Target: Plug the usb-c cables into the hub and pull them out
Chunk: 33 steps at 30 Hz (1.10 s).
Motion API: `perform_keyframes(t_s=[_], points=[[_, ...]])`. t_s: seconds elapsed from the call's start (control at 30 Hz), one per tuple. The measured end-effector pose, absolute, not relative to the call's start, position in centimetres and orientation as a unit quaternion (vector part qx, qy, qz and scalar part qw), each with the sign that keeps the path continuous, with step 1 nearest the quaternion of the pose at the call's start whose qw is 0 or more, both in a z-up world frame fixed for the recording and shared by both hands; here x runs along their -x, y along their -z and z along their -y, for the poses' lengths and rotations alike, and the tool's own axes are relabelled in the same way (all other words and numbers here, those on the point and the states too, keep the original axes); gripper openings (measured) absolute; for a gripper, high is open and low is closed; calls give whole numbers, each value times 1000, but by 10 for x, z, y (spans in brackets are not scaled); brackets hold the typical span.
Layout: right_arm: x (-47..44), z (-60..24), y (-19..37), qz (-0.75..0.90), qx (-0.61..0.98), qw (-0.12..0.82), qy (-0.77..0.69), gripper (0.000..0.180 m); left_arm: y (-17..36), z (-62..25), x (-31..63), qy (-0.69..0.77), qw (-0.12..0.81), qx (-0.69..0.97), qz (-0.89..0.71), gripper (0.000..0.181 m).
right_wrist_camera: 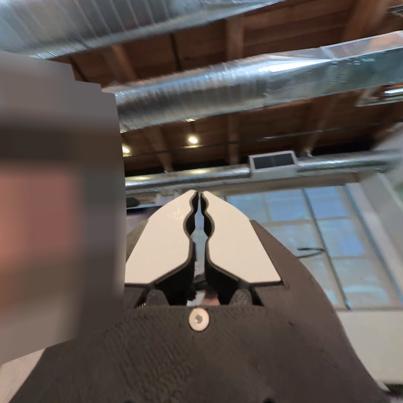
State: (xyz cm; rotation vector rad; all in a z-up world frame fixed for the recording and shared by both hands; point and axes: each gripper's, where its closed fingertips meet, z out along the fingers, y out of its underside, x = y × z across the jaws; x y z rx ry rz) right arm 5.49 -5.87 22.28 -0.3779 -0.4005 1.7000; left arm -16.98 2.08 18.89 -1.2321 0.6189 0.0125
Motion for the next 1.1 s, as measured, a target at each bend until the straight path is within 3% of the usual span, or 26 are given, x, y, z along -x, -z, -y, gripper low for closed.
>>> perform_keyframes(t_s=[0.03, 0.23, 0.5, 1.1], points=[[-46, 48, -220, 162, 204, 638, -724, 4, -188, -21, 165, -3, 770, 568, -291, 24], [15, 8, -183, 188, 439, 728, -493, 32, -180, -17, 126, 8, 767, 549, -332, 24], [38, 6, -164, 260, 500, 779, -276, 33, -164, -12, 78, -37, 754, 527, -391, 24], [40, 3, -159, 260, 478, 771, -331, 22, -165, 8, 54, -8, 759, 500, -417, 24]])
